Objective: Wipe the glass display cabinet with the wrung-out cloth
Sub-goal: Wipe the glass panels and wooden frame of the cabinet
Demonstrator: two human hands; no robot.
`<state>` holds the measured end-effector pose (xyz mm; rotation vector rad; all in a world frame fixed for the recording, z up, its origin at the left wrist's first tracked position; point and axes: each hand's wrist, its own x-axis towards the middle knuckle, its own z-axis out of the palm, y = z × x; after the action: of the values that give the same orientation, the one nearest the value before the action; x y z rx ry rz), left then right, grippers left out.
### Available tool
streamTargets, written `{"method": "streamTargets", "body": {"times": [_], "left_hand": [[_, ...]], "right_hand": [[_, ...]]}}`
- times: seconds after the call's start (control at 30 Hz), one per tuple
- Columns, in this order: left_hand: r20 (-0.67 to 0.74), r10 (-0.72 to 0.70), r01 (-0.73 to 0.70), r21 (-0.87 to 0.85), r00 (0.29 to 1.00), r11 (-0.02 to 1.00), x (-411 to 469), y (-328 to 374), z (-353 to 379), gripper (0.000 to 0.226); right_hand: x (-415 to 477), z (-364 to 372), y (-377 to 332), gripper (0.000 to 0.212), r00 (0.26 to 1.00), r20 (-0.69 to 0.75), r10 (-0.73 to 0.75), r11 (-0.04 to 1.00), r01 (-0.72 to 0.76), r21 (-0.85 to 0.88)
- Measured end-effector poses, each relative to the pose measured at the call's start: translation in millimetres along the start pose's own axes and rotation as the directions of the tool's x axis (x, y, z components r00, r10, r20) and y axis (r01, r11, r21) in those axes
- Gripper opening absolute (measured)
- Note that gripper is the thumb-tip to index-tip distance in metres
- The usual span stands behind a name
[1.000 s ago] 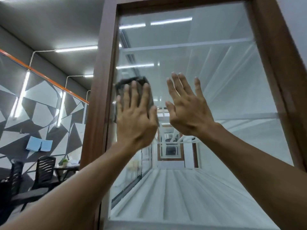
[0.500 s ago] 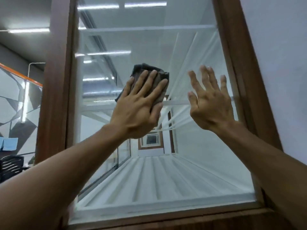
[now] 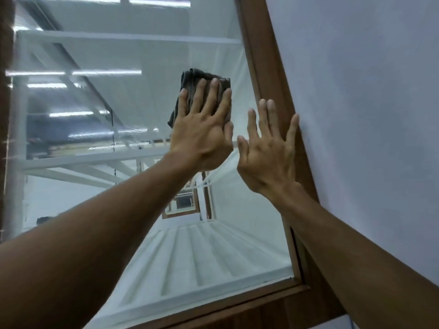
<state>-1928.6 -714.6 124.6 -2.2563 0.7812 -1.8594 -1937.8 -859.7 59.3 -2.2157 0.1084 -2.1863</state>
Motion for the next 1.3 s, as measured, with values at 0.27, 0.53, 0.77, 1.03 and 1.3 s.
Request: {"method": "streamTargets", "body": {"times": [0.27, 0.53, 0.77, 1.03, 1.3], "left_hand": [[0.065, 0.285, -0.283, -0.041, 0.956, 0.958, 9.5, 33.4, 7.9, 0.063], [0.017, 0.207, -0.207, -0.039, 0.978, 0.978, -46.8, -19.4, 0.8, 0.065], [-0.032, 0.020, -0.020, -0.021, 0.999, 1.000, -90.3, -85.4, -10.0, 0.066], [-0.078, -0.178, 0.174, -0.048, 0.981, 0.983, -135.7, -159.0, -24.6, 0.068], [-0.126, -0.414, 0.398, -0.137, 0.901, 0.907, -190.5, -154.0, -22.1, 0.069]], "right_hand": [[-28.2, 1.6, 23.6, 0.062, 0.998, -0.064, -0.003, 0.999, 0.006, 0.045], [-38.3, 5.7, -10.6, 0.065, 0.999, -0.017, -0.037, 0.999, 0.038, 0.025], [-19.6, 11.4, -66.9, 0.070, 0.985, 0.045, -0.164, 0.964, 0.151, 0.219], [-2.3, 14.6, -171.0, 0.068, 0.928, 0.048, -0.369, 0.906, 0.347, 0.243], [-26.0, 21.3, -198.5, 0.065, 0.906, 0.035, -0.421, 0.885, 0.402, 0.237]]}}
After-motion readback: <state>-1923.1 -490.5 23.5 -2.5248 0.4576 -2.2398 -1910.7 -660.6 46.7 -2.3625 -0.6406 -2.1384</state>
